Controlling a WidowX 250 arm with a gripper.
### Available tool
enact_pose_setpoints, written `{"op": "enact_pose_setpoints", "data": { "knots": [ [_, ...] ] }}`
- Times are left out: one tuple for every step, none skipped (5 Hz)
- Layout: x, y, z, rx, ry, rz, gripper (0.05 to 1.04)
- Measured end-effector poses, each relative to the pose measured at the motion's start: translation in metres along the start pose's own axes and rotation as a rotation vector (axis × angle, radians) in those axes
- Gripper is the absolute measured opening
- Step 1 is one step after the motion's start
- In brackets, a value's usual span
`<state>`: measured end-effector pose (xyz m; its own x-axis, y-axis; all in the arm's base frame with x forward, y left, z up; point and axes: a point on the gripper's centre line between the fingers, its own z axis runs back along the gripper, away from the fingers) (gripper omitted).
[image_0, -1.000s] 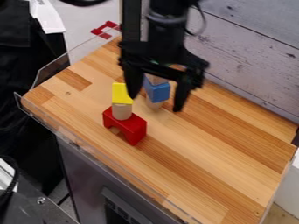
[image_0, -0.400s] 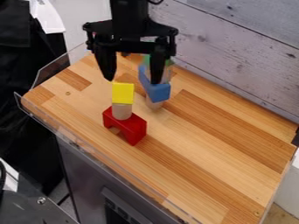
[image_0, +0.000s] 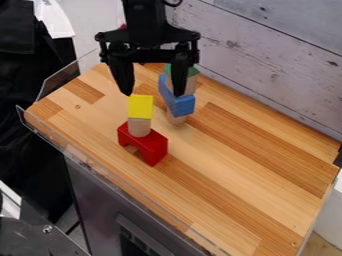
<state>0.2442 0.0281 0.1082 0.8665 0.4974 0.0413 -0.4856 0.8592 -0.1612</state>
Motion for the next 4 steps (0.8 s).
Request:
{"op": "enact_pose_setpoints", "data": {
  "knots": [
    [0.003, 0.003, -0.001, 0.0, -0.005, 0.013, 0.999],
    [0.006, 0.01, -0.003, 0.069, 0.031, 0.072, 0.999],
    [0.008, 0.012, -0.002, 0.1, 0.058, 0.086, 0.999],
    [0.008, 0.013, -0.008, 0.109, 0.084, 0.094, 0.999]
  ]
}}
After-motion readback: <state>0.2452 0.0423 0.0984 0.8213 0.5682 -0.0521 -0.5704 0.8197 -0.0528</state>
